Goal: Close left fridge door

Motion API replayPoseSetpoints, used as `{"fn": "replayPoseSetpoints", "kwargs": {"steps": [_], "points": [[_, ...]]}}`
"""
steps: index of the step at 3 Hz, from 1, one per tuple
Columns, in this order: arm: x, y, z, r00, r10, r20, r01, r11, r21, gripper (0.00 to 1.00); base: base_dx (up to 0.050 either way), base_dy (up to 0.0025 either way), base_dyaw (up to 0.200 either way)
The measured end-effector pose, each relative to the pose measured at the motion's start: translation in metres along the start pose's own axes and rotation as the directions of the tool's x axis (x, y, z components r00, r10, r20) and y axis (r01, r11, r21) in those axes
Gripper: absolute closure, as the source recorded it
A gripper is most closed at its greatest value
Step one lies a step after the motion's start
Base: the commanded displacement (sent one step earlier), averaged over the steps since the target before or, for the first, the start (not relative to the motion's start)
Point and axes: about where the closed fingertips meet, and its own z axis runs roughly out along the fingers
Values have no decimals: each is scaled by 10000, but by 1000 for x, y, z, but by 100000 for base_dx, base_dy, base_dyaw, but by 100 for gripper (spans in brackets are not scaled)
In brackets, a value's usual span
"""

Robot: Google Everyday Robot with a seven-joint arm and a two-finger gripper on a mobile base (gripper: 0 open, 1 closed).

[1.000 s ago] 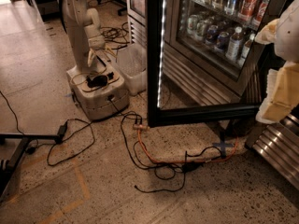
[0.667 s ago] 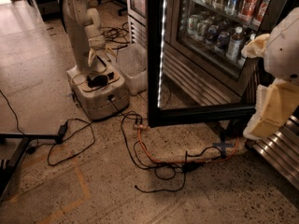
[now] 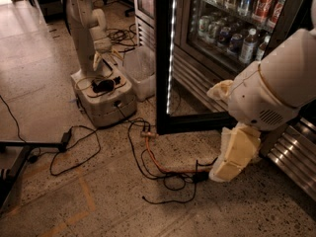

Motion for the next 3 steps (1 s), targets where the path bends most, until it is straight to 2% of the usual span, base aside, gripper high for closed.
{"fn": "replayPoseSetpoints", "kwargs": {"steps": [2, 3], "points": [[-6, 6, 7, 9993, 76, 365, -73, 9999, -72, 0, 0, 0, 0], [-29, -1, 22, 9947, -234, 1006, 221, 9997, 138, 0, 0, 0, 0]]}}
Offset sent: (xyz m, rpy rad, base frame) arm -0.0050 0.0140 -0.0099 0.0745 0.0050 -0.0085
